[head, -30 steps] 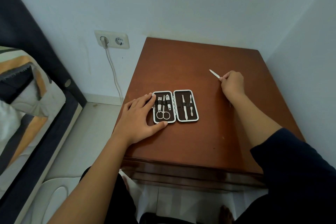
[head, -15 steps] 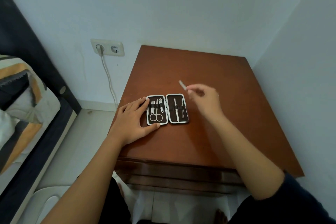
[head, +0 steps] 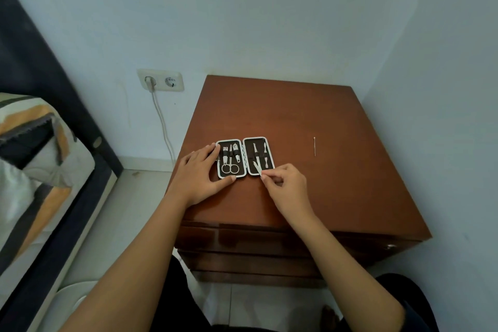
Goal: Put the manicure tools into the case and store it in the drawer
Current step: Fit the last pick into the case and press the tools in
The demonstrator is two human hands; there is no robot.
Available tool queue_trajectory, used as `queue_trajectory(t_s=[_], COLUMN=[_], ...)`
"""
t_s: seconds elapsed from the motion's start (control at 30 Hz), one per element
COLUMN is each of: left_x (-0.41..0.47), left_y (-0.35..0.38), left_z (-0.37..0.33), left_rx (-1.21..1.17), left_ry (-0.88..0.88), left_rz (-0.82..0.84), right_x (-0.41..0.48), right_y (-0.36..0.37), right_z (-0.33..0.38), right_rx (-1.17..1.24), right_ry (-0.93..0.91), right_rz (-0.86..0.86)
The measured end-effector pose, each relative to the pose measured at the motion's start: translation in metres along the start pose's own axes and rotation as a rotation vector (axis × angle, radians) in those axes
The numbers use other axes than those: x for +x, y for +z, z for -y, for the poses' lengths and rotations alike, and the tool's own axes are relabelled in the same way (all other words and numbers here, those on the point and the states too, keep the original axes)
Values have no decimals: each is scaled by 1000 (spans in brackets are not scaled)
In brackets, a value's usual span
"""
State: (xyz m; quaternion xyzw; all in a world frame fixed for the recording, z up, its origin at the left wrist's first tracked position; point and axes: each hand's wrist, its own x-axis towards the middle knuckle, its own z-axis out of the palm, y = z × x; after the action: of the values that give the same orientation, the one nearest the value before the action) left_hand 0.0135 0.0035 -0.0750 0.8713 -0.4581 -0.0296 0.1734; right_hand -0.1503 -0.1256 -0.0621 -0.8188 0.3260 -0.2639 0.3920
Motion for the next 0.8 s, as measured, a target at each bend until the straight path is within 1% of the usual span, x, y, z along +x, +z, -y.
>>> queue_trajectory(t_s=[0.2, 0.37, 0.47, 0.53, 0.6, 0.8], left_x=[-1, 1, 1, 1, 1, 0], left_y=[-1, 2, 3, 2, 2, 2], left_z=[0, 3, 3, 3, 2, 3], left_rx=[-2, 7, 3, 1, -6, -19], left_ry=[-1, 5, 5, 5, 6, 12], left_rz=[-1, -5, -9, -6, -8, -21], right_x=[9, 9, 7, 6, 6, 7], right_y=[8, 10, 15, 17, 20, 21], right_z=[5, 8, 15, 18, 17, 9], right_rx=[-80, -140, -313, -482, -582, -641], right_ry=[-54, -75, -112, -173, -207, -232], right_rz=[78, 96, 144, 141, 133, 126])
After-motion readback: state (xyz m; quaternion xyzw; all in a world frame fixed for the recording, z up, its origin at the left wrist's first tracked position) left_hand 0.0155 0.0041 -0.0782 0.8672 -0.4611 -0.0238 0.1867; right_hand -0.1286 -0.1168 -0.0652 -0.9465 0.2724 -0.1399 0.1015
